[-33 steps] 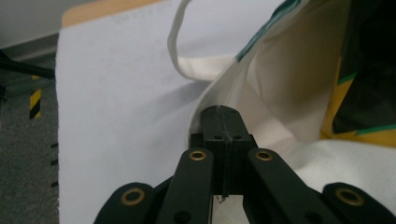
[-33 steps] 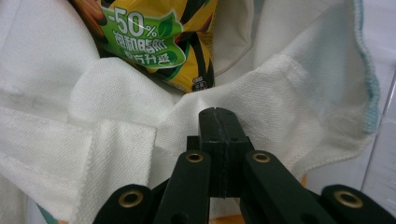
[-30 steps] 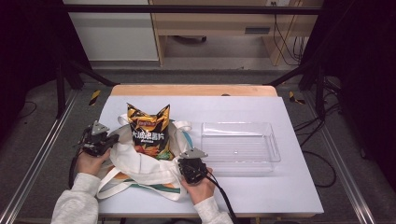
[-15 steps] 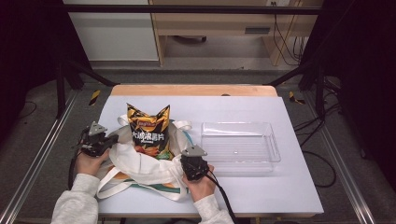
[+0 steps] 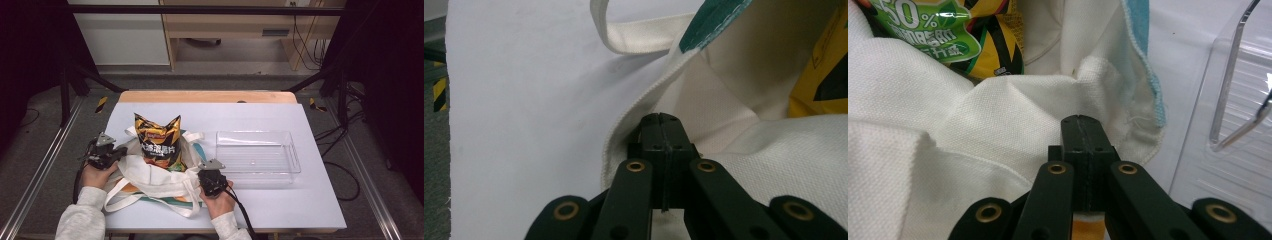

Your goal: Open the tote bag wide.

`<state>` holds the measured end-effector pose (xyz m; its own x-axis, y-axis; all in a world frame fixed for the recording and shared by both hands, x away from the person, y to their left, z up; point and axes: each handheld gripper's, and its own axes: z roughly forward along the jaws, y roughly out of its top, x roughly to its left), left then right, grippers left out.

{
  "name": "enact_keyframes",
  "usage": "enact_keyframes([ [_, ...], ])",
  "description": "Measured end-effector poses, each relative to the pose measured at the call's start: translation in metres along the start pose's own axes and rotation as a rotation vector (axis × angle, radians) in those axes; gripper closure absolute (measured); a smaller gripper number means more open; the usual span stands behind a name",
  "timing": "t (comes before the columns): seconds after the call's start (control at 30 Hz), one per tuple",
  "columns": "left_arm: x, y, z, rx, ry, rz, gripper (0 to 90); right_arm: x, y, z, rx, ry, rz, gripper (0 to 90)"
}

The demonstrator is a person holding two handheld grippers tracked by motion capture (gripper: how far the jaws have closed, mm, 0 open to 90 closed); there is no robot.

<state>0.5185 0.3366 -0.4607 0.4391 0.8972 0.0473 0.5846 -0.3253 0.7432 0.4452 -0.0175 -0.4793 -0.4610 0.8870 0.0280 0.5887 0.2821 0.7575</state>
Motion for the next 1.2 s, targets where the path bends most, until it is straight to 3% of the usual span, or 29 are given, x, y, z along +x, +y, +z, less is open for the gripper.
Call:
enact_keyframes([
  [0.23, -0.002, 0.001, -0.006, -0.026, 0.003, -0.001, 90.0, 0.002, -0.001, -0.002, -0.022, -0.010, -0.016, 90.0],
  [0.3, -0.003, 0.002, -0.013, -0.049, -0.011, -0.007, 85.6, 0.003, 0.000, -0.006, -0.038, -0.005, -0.019, 90.0],
  [0.4, -0.006, 0.004, -0.033, -0.113, -0.024, -0.014, 81.7, 0.006, 0.004, -0.016, -0.088, 0.019, -0.013, 84.5],
  [0.43, -0.006, 0.004, -0.033, -0.113, -0.024, -0.014, 80.1, 0.006, 0.004, -0.016, -0.088, 0.019, -0.013, 84.5],
  [0.47, -0.007, 0.006, -0.044, -0.151, -0.027, -0.019, 78.6, 0.009, 0.007, -0.023, -0.112, 0.039, -0.017, 82.0],
  [0.67, -0.011, 0.015, -0.068, -0.246, -0.044, -0.041, 70.8, 0.010, 0.022, -0.041, -0.183, 0.101, -0.030, 74.1],
  [0.77, -0.014, 0.021, -0.078, -0.283, -0.048, -0.042, 67.0, 0.005, 0.029, -0.046, -0.226, 0.140, -0.030, 67.5],
  [1.0, -0.023, 0.031, -0.094, -0.336, -0.057, -0.045, 57.8, -0.009, 0.046, -0.058, -0.292, 0.165, -0.019, 52.5],
  [1.2, -0.032, 0.039, -0.102, -0.362, -0.068, -0.039, 51.3, -0.018, 0.058, -0.065, -0.321, 0.172, -0.011, 46.1],
])
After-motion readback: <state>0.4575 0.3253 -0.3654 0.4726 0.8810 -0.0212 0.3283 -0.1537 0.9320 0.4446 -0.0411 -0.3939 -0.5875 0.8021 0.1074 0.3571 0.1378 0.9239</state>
